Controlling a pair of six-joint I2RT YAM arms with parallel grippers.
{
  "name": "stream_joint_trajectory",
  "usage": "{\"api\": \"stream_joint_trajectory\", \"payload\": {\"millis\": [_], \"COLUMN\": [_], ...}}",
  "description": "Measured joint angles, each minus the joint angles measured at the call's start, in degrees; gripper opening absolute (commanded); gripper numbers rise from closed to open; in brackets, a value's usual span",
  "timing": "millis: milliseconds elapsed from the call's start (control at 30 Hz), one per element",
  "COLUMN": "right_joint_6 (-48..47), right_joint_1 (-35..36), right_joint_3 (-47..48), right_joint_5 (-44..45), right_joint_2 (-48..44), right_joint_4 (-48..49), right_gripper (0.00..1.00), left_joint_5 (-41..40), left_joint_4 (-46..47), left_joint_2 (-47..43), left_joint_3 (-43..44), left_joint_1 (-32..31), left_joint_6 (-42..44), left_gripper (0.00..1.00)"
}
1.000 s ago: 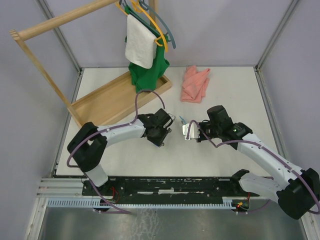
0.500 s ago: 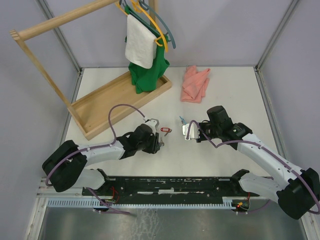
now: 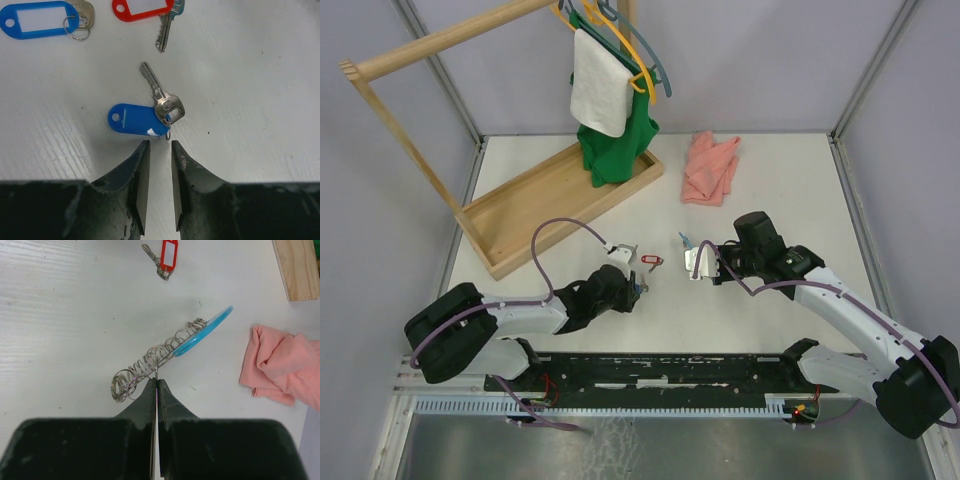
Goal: Put the keys on the keyring
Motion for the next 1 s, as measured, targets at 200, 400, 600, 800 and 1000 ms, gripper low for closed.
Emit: {"api": "stream_joint_trajectory", "payload": {"millis": [200, 400, 600, 800, 1000], "right_joint_6": [0.0, 0.0, 0.0, 0.0, 0.02], "right_joint_1": [0.0, 0.0, 0.0, 0.0, 0.0], "right_joint_3": [0.0, 0.0, 0.0, 0.0, 0.0], "right_joint_5": [0.02, 0.02, 0.02, 0.02, 0.02], "right_joint_2": [0.0, 0.0, 0.0, 0.0, 0.0], "right_joint_4": [0.0, 0.0, -0.02, 0.0, -0.02], "right_gripper": [0.01, 0.01, 0.01, 0.01, 0.01], "left_joint_5": [-3.78, -5.09, -6.05, -6.56, -8.11], "left_joint_4": [1.42, 2.08, 4.46, 5.79, 5.88], "left_joint_2": [0.24, 1.33, 3.23, 4.68, 5.18], "left_joint_3": [-0.04, -0.04, 0.07, 0.61, 0.79], "left_joint_1": [-2.58, -3.58, -3.93, -4.11, -4.33], "left_joint_6": [-0.02, -0.04, -1.14, -1.38, -2.08], "left_gripper": [0.28, 0.28, 0.28, 0.24, 0.11]}}
